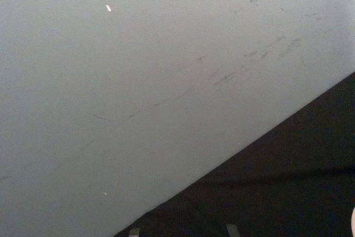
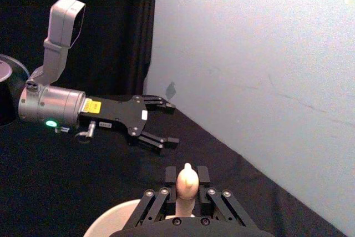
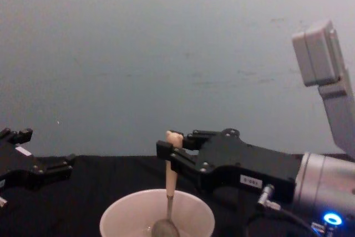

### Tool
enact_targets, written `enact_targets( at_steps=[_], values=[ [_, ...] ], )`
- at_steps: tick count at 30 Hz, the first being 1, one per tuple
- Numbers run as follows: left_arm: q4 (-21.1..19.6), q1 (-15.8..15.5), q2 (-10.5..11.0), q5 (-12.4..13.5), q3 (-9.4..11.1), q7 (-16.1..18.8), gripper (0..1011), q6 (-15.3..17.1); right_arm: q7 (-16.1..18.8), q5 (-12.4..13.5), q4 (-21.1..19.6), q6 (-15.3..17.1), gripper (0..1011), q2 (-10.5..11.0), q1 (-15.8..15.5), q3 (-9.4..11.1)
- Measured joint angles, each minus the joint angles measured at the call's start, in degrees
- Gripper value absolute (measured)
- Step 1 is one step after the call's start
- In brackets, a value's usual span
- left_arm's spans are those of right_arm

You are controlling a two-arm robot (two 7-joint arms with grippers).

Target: Pick up the stirring spoon with one hand, stir inside the cup, then place it back in its original position.

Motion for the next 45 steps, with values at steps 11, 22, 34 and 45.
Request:
enact_targets(
  at_steps=[11,22,34,45],
  values=[
    [0.00,0.00,0.00,0.00,0.00,0.00,1001,0.00,1.09,1.45,-3.75,1.13,215,2.59,-2.78,0.67],
    [0.00,0.00,0.00,0.00,0.00,0.00,1001,0.00,2.61,3.16,-7.09,2.34,215,3.94,-4.77,-0.46],
    [0.00,0.00,0.00,0.00,0.00,0.00,1001,0.00,2.01,3.13,-5.25,2.21,215,0.94,-2.62,-2.14],
    [0.00,0.00,0.00,0.00,0.00,0.00,1001,0.00,-0.67,0.92,-0.14,0.73,214,-1.98,0.74,-1.82]
  ],
)
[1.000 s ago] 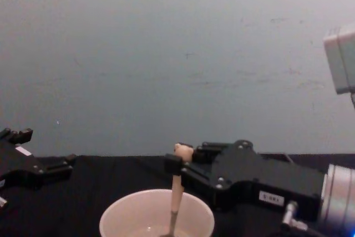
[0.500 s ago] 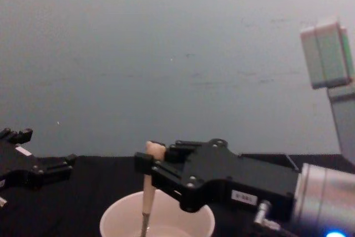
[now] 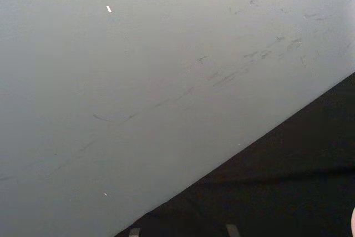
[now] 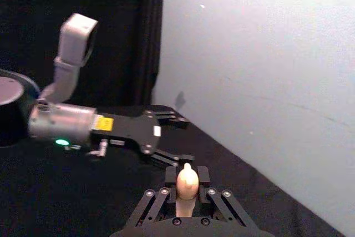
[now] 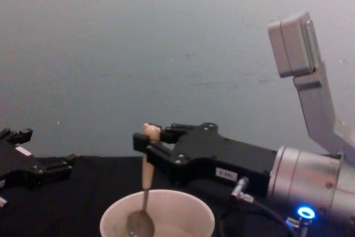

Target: Pick up the stirring spoon with one hand, stir inside the cup, then place it back in its original position.

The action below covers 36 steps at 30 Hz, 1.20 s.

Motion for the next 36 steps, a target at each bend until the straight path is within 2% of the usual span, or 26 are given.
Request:
enact_targets(
  at_steps=[10,23,30,36],
  values=[
    [0.00,0.00,0.00,0.00,0.00,0.00,1001,0.00,-0.80,-0.54,0.41,-0.08,215,0.91,-0.27,1.83],
    [0.00,0.00,0.00,0.00,0.00,0.00,1001,0.00,-0.05,0.00,-1.42,0.37,215,1.72,-1.53,2.24],
    [0.00,0.00,0.00,0.00,0.00,0.00,1001,0.00,0.53,1.49,-3.86,-0.02,215,3.06,-2.09,3.69],
    [0.00,0.00,0.00,0.00,0.00,0.00,1001,0.00,1.46,4.38,-7.93,-0.83,215,5.78,-2.84,6.51]
  ],
)
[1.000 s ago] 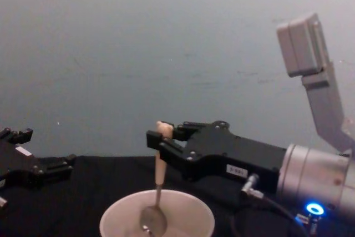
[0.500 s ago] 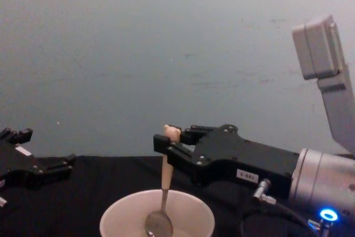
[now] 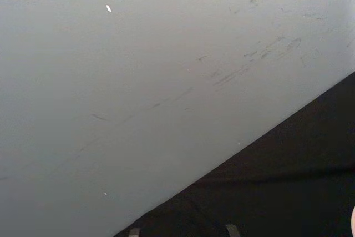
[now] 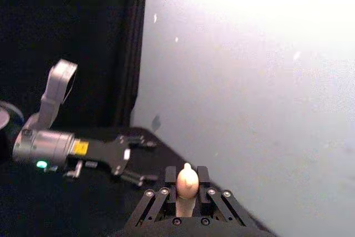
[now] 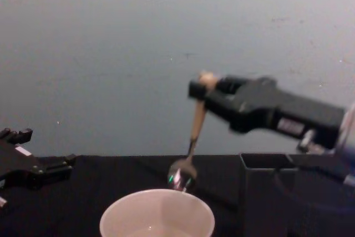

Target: Pick up the stirring spoon with one hand, stir inside the cup, then place it back in its original position.

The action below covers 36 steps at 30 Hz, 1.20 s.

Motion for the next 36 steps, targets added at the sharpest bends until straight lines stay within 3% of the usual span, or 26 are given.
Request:
enact_targets(
  at_steps=[9,19,25,36],
  values=[
    [0.00,0.00,0.00,0.00,0.00,0.00,1001,0.00,0.54,3.83,-4.79,-0.94,215,3.58,-0.96,4.02],
    [0.00,0.00,0.00,0.00,0.00,0.00,1001,0.00,0.10,5.44,-8.49,-1.17,215,7.76,-3.35,7.66],
    [0.00,0.00,0.00,0.00,0.00,0.00,1001,0.00,-0.47,5.23,-9.14,-0.50,215,9.23,-4.83,8.35],
    [0.00,0.00,0.00,0.00,0.00,0.00,1001,0.00,-1.21,4.34,-8.39,0.84,215,9.64,-5.65,8.48]
  ],
)
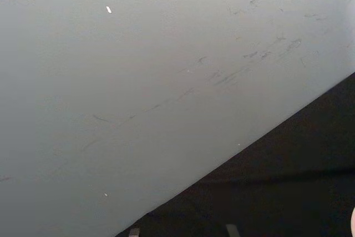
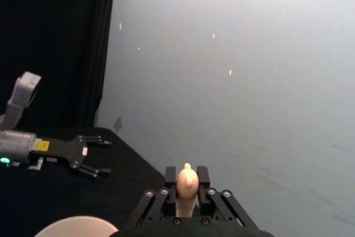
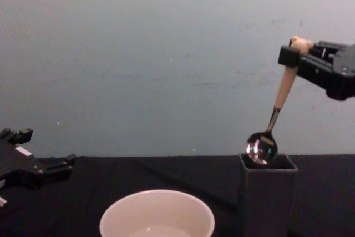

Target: Pick up the stirring spoon with one hand, stir inside the cup, then place it back in its original position.

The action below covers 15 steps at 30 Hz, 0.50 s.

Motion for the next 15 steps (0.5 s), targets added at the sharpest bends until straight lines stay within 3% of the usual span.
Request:
enact_targets(
  at_steps=[9,15],
  values=[
    [0.00,0.00,0.00,0.00,0.00,0.00,1001,0.00,-0.14,-0.53,1.00,1.75,215,-0.07,-0.06,-0.78],
    [0.00,0.00,0.00,0.00,0.00,0.00,1001,0.00,-0.88,-1.29,2.70,4.60,215,-0.55,0.60,-2.21]
  ],
)
